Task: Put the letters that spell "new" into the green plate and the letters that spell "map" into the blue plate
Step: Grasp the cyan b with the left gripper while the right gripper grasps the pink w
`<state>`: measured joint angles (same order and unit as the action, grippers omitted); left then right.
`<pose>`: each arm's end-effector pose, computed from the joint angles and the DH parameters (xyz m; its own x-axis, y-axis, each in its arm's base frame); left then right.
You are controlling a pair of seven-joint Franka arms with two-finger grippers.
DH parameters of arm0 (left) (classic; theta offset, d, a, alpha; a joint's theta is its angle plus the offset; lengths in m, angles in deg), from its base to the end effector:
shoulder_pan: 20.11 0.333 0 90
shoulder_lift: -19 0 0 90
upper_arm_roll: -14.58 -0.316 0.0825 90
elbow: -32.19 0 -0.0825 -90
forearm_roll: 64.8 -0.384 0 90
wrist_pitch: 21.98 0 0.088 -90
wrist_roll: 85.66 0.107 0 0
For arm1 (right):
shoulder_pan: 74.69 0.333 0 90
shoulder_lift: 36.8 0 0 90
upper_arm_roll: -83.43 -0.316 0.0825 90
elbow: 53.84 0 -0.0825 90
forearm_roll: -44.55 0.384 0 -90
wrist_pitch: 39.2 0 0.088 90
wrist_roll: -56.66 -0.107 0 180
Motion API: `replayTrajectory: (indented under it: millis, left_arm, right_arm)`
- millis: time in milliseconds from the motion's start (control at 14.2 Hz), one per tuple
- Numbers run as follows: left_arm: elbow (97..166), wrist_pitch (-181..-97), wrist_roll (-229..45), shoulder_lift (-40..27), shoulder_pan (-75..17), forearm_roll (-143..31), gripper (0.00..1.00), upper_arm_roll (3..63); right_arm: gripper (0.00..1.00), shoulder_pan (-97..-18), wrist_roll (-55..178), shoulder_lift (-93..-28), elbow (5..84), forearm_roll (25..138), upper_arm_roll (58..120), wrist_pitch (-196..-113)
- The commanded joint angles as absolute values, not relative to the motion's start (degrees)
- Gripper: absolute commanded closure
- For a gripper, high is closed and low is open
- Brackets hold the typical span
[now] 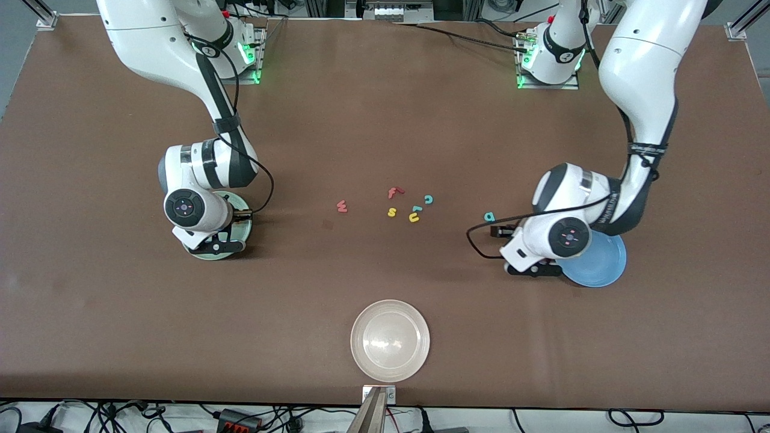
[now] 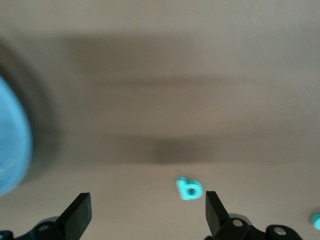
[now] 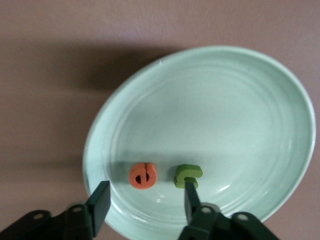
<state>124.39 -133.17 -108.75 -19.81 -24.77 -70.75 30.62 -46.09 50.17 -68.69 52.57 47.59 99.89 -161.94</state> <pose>0.6219 -0.2068 0.2207 0.9461 0.0242 -0.3229 0.0134 -0.9993 -0.0356 0.5970 0.1380 0.2117 0.9710 0.0679 -0.2293 0.1021 -0.9848 0.1407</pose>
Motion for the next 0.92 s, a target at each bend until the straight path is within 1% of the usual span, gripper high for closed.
replayTrajectory:
  millis: [0,71,141,212,282,353,423,494,635,705,846]
  left_arm:
    - [135.0,-141.2,-113.9,-16.6,-22.7,-70.8,0.0,33.7]
    - [138.2,-145.1,-116.7,-15.5,-22.7,-70.8,0.0,34.4]
    - [139.4,-147.2,-118.4,-15.3,-22.7,-70.8,0.01,35.1]
    - [139.9,-148.2,-118.9,-15.5,-22.8,-70.9,0.09,35.5]
    - [140.1,-148.5,-118.7,-15.6,-22.7,-70.9,0.21,35.4]
    - [140.5,-148.5,-118.4,-15.5,-22.5,-70.9,0.34,35.5]
    - [140.7,-148.5,-118.4,-15.5,-22.5,-70.9,0.44,35.4]
    - [140.7,-148.6,-118.4,-15.7,-22.5,-70.9,0.46,35.4]
    - [140.7,-149.3,-118.3,-16.4,-22.4,-71.0,0.46,35.4]
    - [140.7,-149.9,-118.3,-16.5,-22.4,-71.0,0.48,35.4]
    - [140.7,-149.9,-118.1,-16.6,-22.3,-71.1,0.62,35.3]
  right_arm:
    - [0.0,-45.0,50.8,-64.8,52.5,47.9,99.3,-161.2]
    - [0.0,-42.7,50.1,-64.9,51.6,48.2,99.3,-161.5]
    - [0.0,-40.8,49.7,-65.3,51.3,49.8,99.1,-162.2]
    - [0.0,-39.0,49.6,-65.5,50.7,53.8,99.1,-163.3]
    - [0.0,-37.4,48.9,-66.1,50.3,57.8,99.1,-164.0]
    - [0.02,-36.1,48.4,-66.9,50.3,59.8,99.1,-165.1]
    - [0.06,-34.0,47.2,-67.5,50.3,60.4,99.1,-166.5]
    - [0.09,-32.6,44.7,-68.0,50.2,60.4,99.1,-167.3]
    - [0.1,-30.4,39.9,-69.0,50.1,60.5,99.0,-169.7]
    - [0.13,-28.8,38.3,-69.4,49.9,60.5,99.1,-170.9]
    - [0.22,-26.4,34.9,-71.4,47.2,60.5,99.0,-171.0]
